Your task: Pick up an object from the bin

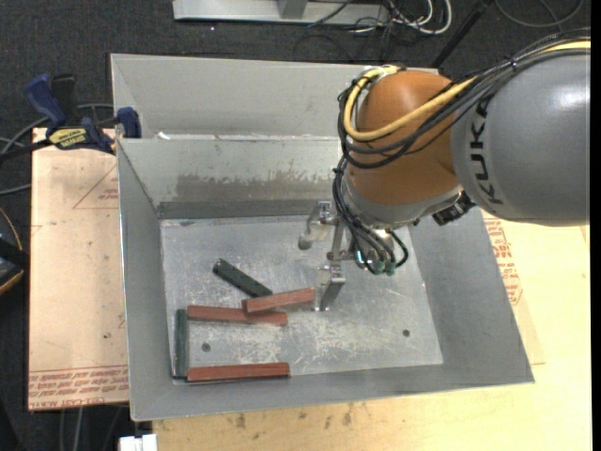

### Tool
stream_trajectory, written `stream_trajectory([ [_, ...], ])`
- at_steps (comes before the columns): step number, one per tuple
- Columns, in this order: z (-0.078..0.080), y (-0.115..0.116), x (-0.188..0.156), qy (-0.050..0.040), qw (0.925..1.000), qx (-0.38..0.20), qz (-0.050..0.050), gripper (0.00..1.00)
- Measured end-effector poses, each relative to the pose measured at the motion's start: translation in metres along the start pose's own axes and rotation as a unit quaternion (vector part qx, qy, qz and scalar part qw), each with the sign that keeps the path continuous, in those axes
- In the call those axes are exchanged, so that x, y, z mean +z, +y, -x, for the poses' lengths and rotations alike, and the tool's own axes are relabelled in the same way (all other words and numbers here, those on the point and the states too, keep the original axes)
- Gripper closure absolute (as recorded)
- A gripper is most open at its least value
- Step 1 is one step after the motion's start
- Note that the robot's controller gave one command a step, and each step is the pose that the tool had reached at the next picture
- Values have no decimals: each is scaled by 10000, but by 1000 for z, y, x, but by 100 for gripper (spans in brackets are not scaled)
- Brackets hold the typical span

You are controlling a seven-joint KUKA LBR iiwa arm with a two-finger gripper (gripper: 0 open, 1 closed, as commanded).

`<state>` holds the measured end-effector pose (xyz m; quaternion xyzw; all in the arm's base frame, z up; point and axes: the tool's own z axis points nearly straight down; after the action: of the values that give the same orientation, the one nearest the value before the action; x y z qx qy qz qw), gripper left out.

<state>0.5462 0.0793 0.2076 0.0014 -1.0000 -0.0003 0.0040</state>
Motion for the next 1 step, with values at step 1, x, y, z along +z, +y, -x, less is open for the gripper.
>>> stream_trajectory([
  [1,2,0,-4,-43,10000,10,3,0],
])
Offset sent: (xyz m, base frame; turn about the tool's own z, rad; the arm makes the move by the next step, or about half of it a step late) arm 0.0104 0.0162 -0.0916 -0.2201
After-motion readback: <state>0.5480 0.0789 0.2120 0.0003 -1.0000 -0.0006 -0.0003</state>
